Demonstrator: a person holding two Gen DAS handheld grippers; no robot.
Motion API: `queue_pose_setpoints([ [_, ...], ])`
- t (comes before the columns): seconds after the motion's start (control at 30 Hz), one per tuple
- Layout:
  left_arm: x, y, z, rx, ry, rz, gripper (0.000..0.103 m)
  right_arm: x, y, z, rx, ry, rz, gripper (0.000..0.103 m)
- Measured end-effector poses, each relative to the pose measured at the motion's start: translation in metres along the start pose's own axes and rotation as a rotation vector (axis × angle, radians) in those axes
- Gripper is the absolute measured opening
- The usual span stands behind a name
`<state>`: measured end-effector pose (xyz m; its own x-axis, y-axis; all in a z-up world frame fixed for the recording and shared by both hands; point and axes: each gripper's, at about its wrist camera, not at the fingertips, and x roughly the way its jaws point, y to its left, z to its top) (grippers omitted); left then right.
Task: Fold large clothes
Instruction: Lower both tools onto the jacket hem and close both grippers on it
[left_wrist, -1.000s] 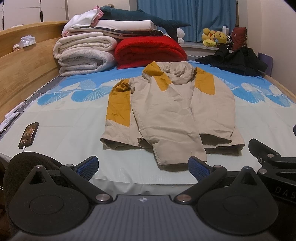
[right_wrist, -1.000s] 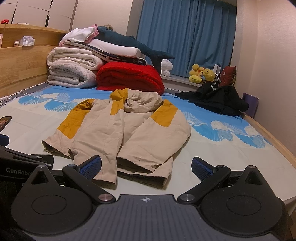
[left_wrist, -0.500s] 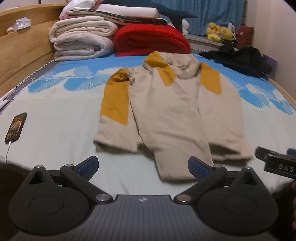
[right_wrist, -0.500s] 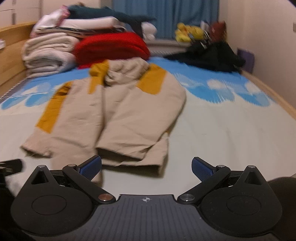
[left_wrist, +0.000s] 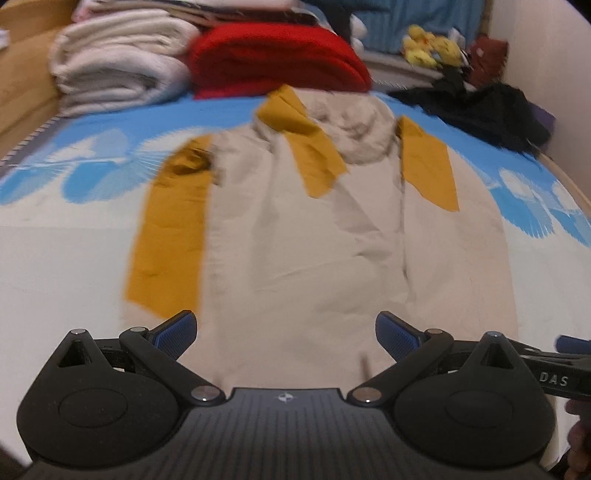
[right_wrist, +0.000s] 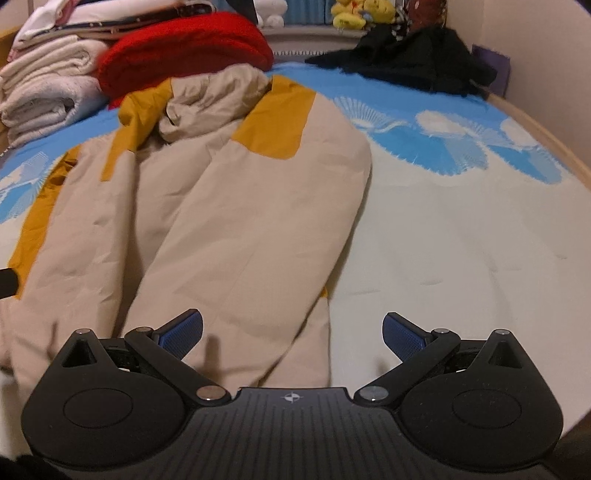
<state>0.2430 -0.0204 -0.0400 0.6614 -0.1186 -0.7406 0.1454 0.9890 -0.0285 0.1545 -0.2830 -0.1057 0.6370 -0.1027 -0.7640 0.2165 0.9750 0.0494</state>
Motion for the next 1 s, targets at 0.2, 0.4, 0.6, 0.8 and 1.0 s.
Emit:
queue_pose_setpoints([
  [0.2, 0.06, -0.02, 0.005, 0.068, 0.092, -0.039, 0.103, 0.044, -0.003, 0.02, 0.038, 0.066, 0.041, 0.102],
  [0.4, 0.084, -0.017, 0.0, 0.096, 0.099, -0.022, 0.103, 0.071, -0.003, 0.03, 0.04, 0.095, 0.045, 0.102],
  [0.6, 0.09, -0.005, 0.008, 0.043, 0.097, -0.041, 0.093, 0.08, -0.001, 0.034, 0.02, 0.082, 0.068, 0.097],
  [0.8, 0.08, 0.005, 0.015, 0.009, 0.051, -0.05, 0.038, 0.074, -0.001, 0.034, -0.026, 0.005, 0.031, 0.026],
  [1.0, 0.053, 0.029, 0.03, -0.085, 0.007, -0.092, 0.011, 0.052, -0.023, 0.042, 0.082, -0.092, 0.042, 0.006],
])
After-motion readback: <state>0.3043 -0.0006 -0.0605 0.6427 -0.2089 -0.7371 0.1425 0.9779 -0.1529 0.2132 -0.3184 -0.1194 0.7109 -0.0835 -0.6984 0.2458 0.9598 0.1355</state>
